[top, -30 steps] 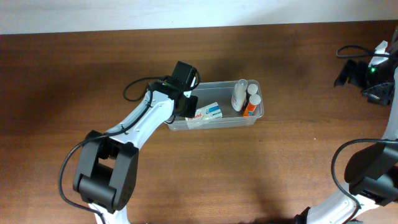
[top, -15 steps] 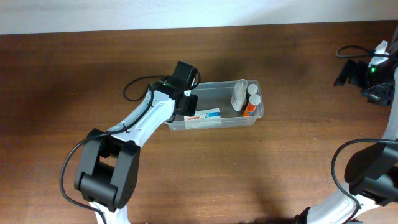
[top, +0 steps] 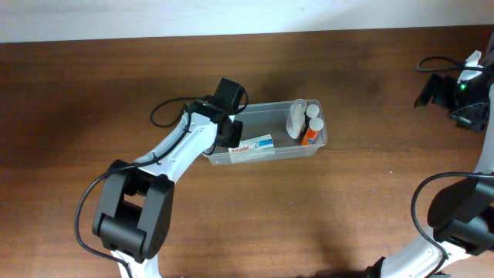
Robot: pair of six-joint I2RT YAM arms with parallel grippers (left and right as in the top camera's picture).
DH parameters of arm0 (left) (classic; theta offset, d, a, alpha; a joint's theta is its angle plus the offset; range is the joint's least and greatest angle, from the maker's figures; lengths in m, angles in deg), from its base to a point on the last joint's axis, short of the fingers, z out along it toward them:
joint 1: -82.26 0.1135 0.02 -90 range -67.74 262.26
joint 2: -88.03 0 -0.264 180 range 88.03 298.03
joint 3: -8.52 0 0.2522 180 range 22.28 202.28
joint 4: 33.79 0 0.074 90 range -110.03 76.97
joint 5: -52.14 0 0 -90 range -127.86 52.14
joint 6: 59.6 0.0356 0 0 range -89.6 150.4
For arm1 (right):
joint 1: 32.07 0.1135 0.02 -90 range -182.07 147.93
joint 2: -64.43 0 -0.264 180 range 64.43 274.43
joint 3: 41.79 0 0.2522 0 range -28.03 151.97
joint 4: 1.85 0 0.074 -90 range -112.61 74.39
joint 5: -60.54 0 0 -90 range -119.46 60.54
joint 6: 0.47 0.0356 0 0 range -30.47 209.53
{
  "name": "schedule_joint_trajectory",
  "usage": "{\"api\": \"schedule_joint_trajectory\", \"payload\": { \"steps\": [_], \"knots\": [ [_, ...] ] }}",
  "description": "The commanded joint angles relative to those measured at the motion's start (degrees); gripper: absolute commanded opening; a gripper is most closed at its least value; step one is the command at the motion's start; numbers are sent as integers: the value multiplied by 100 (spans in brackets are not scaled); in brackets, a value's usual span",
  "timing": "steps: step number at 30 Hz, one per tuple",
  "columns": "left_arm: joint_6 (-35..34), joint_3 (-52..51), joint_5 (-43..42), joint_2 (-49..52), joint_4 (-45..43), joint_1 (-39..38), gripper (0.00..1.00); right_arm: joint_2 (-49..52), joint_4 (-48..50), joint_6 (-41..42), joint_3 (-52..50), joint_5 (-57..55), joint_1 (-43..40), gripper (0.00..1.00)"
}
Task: Pack container
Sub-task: 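Lower the jar into the container's left half and release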
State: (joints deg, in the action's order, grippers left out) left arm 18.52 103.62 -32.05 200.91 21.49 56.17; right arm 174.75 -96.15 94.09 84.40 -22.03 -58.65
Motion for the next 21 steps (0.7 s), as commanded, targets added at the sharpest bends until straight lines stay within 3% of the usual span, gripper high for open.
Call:
{"api": "schedule_joint_trajectory", "payload": {
  "steps": [1,11,16,21],
  "knots": [
    [-98,127,-59,48,83,-2,44,-87,2,37,13,31,-7,98],
    [-90,129,-39,48,-39,-2,68,-87,2,37,13,31,-7,98],
    [-2,369,-42,46,142,-2,72,-87,2,37,13,31,-7,98],
    [306,1237,-282,46,870,-2,73,-87,2,37,13,31,-7,98]
  ]
}}
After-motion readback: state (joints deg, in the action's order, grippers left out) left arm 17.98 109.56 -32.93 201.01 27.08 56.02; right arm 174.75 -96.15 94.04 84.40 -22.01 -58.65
